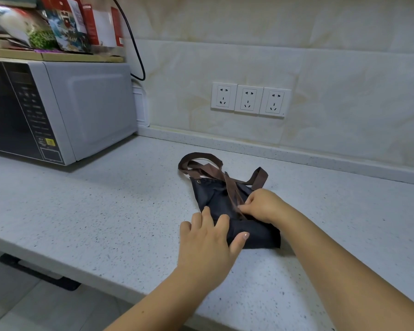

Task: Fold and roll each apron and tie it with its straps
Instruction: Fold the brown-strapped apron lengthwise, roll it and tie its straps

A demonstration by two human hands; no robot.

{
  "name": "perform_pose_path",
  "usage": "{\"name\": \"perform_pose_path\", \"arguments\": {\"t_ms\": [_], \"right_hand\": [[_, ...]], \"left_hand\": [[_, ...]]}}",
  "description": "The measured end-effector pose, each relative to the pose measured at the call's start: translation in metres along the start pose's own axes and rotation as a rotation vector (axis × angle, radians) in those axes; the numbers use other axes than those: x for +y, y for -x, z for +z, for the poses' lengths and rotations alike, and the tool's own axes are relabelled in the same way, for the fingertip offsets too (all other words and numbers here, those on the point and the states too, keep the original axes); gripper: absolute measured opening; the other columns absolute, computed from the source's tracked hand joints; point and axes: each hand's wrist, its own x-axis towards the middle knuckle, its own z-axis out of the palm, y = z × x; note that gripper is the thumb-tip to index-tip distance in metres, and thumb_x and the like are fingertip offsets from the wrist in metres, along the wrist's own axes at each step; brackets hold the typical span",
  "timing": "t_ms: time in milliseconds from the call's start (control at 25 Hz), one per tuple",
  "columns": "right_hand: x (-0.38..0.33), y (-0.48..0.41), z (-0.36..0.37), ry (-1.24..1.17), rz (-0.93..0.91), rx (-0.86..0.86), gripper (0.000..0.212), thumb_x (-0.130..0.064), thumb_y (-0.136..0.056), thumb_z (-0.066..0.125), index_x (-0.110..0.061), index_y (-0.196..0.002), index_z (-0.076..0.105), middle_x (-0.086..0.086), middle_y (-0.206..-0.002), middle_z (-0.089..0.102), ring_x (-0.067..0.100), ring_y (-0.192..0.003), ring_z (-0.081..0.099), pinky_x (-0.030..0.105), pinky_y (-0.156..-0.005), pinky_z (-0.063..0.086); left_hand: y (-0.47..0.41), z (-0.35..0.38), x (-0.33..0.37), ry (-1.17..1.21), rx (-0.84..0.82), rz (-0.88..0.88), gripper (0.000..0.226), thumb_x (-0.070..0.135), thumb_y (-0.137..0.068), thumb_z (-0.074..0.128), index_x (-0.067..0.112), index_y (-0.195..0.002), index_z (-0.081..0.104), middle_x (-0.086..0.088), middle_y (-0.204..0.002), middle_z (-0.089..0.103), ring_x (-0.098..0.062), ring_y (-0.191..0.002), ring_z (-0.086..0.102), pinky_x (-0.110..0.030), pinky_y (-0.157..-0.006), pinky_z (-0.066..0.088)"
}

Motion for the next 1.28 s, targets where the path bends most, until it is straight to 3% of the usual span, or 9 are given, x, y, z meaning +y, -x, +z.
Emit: {"name": "perform_pose_path", "arguments": {"t_ms": [120, 280, 440, 680, 800, 880, 1000, 1160, 1280], "right_hand": [[0.003, -0.005, -0.003, -0.115, 0.091, 0.065, 0.019, -0.019, -0.094, 0.054, -0.007, -0.080, 0.060, 0.009, -0.076, 0.060, 0.024, -0.073, 0.062, 0.030, -0.066, 0.050], [-0.007, -0.005, -0.005, 0.045, 0.102, 0.002, 0.037, -0.040, -0.089, 0.064, -0.010, -0.075, 0.050, 0.005, -0.072, 0.053, 0.022, -0.073, 0.055, 0.028, -0.066, 0.045], [-0.007, -0.007, -0.006, -0.114, 0.111, -0.084, 0.020, -0.024, -0.088, 0.065, -0.006, -0.083, 0.059, 0.012, -0.078, 0.060, 0.025, -0.066, 0.054, 0.030, -0.061, 0.046], [-0.014, -0.006, -0.007, 0.161, 0.020, -0.049, 0.023, -0.024, -0.092, 0.059, -0.005, -0.104, 0.059, 0.008, -0.091, 0.055, 0.023, -0.083, 0.053, 0.029, -0.071, 0.044], [-0.008, -0.004, -0.005, -0.082, 0.078, -0.025, 0.013, -0.015, -0.090, 0.055, -0.008, -0.079, 0.054, 0.008, -0.075, 0.057, 0.023, -0.070, 0.054, 0.033, -0.064, 0.047], [0.000, -0.003, -0.002, -0.424, 0.129, 0.014, 0.015, -0.015, -0.090, 0.051, -0.004, -0.083, 0.059, 0.011, -0.076, 0.065, 0.022, -0.066, 0.058, 0.032, -0.061, 0.050], [0.007, -0.002, 0.000, -0.706, 0.161, 0.018, 0.017, -0.014, -0.094, 0.044, -0.006, -0.090, 0.058, 0.012, -0.081, 0.071, 0.020, -0.065, 0.060, 0.028, -0.056, 0.046], [0.004, -0.003, 0.001, -0.590, 0.159, 0.013, 0.013, -0.006, -0.089, 0.051, -0.005, -0.080, 0.059, 0.008, -0.065, 0.061, 0.018, -0.054, 0.054, 0.025, -0.050, 0.042], [0.001, -0.011, 0.001, -0.392, 0.172, -0.021, 0.013, -0.011, -0.088, 0.060, -0.002, -0.081, 0.065, 0.010, -0.064, 0.059, 0.021, -0.057, 0.053, 0.028, -0.056, 0.044]], "left_hand": [[0.000, 0.001, -0.001, 0.007, 0.031, 0.010, 0.051, 0.065, -0.091, 0.027, 0.028, -0.089, 0.063, -0.015, -0.115, 0.068, -0.030, -0.090, 0.063, -0.043, -0.070, 0.047], [0.000, 0.000, -0.001, 0.051, 0.006, 0.022, 0.050, 0.064, -0.091, 0.029, 0.027, -0.089, 0.063, -0.011, -0.116, 0.067, -0.028, -0.094, 0.061, -0.041, -0.073, 0.047], [-0.007, -0.004, -0.004, 0.124, 0.055, 0.160, 0.054, 0.059, -0.093, 0.026, 0.020, -0.090, 0.064, 0.003, -0.123, 0.061, -0.024, -0.107, 0.051, -0.037, -0.087, 0.038], [-0.031, -0.006, -0.009, 0.402, -0.182, 0.191, 0.067, 0.052, -0.086, 0.004, 0.013, -0.091, 0.058, 0.000, -0.103, 0.047, -0.019, -0.092, 0.040, -0.037, -0.089, 0.039], [-0.029, -0.003, -0.005, 0.407, -0.098, 0.197, 0.054, 0.044, -0.092, 0.017, 0.011, -0.091, 0.059, -0.002, -0.105, 0.048, -0.020, -0.094, 0.048, -0.037, -0.084, 0.045], [-0.025, 0.000, -0.005, 0.405, 0.007, 0.259, 0.037, 0.032, -0.097, 0.032, 0.009, -0.092, 0.061, -0.007, -0.107, 0.055, -0.020, -0.099, 0.053, -0.039, -0.084, 0.051], [-0.019, 0.001, -0.003, 0.368, 0.079, 0.255, 0.041, 0.033, -0.098, 0.029, 0.011, -0.096, 0.064, -0.005, -0.118, 0.047, -0.018, -0.115, 0.039, -0.029, -0.099, 0.039], [-0.018, 0.004, -0.002, 0.336, 0.090, 0.277, 0.039, 0.034, -0.099, 0.028, 0.015, -0.097, 0.061, -0.001, -0.098, 0.047, -0.019, -0.089, 0.043, -0.032, -0.082, 0.044], [-0.021, 0.004, -0.003, 0.383, 0.023, 0.289, 0.042, 0.036, -0.098, 0.020, 0.015, -0.095, 0.056, 0.002, -0.093, 0.049, -0.015, -0.087, 0.043, -0.033, -0.085, 0.042]]}}
